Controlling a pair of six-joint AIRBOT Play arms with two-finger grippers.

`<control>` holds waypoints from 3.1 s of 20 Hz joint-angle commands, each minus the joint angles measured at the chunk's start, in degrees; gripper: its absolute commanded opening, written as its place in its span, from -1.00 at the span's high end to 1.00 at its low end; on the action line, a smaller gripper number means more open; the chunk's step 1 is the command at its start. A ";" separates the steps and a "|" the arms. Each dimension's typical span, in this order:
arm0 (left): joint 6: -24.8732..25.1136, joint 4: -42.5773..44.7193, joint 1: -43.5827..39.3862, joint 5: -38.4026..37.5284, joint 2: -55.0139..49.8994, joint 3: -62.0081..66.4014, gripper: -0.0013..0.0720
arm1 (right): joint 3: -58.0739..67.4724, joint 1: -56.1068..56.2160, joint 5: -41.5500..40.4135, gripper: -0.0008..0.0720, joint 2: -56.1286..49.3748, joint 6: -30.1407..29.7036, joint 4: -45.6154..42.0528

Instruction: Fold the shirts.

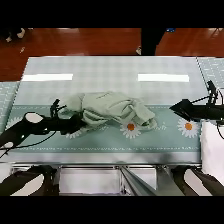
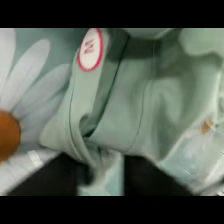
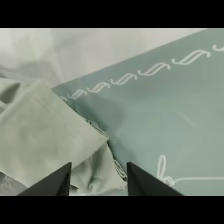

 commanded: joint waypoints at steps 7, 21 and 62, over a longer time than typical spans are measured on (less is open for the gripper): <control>3.54 -1.79 -2.14 2.12 -2.97 5.60 0.91 | -8.13 11.98 2.91 -0.15 0.04 2.99 -5.84; 3.54 -1.70 -2.14 0.92 -2.97 5.60 0.91 | -6.40 23.19 -13.70 0.05 -14.69 4.04 9.46; 0.50 8.37 27.98 -26.58 34.58 34.47 0.91 | 43.52 13.44 21.66 0.89 14.29 6.08 -13.11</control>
